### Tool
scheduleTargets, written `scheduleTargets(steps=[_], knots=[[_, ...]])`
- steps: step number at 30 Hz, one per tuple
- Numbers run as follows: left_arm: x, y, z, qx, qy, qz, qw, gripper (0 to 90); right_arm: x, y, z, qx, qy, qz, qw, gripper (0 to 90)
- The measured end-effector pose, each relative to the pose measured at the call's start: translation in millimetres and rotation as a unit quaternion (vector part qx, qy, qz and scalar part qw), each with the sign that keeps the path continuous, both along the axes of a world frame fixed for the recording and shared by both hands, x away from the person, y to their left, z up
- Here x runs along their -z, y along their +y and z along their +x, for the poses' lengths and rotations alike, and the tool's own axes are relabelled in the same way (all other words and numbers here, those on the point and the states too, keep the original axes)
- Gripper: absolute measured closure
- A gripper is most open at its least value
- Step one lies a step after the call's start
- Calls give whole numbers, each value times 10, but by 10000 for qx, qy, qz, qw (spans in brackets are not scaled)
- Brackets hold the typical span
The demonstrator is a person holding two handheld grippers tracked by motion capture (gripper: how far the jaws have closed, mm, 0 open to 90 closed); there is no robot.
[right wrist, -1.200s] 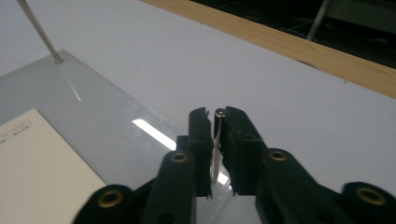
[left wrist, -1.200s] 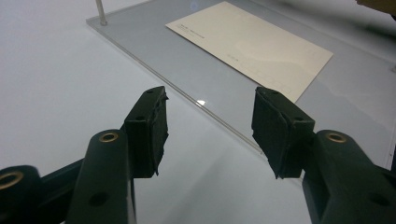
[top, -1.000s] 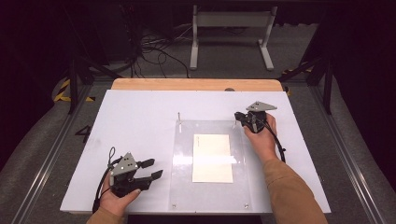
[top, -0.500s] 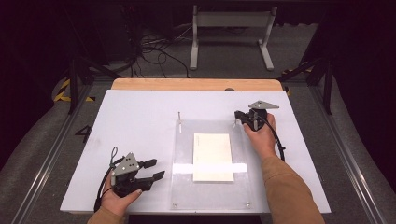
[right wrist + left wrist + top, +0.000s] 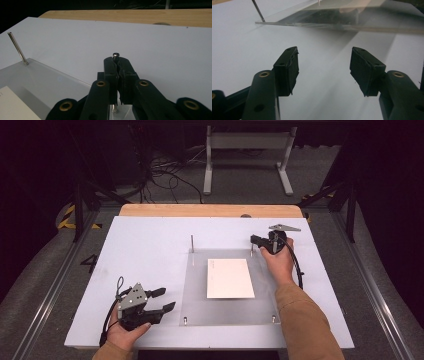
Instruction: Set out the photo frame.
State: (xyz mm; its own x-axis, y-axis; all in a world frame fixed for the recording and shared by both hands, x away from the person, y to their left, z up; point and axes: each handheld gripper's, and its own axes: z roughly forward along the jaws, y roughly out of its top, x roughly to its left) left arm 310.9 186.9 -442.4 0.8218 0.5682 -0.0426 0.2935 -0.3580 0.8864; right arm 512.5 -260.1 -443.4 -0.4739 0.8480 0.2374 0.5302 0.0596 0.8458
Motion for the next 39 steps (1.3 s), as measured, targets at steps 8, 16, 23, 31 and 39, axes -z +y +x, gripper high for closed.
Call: scheduleTargets(steps=[8,16,23,31,39], knots=[[-28,-48,-28,152,-266,-16,9995,330,42,-34,43,7,59,267,9996,858],[-95,-255,-53,333,-627,123,9974,272,63,-37,67,73,110,405,9991,857],[-187,-454,35,289,-911,104,9954,271,57,-34,74,98,178,424,9989,857],[-237,-598,101,223,-1165,90,9929,267,62,-38,76,100,199,467,9987,856],[-278,-727,133,451,-1388,-71,9893,368,62,-35,72,110,201,473,9986,854]])
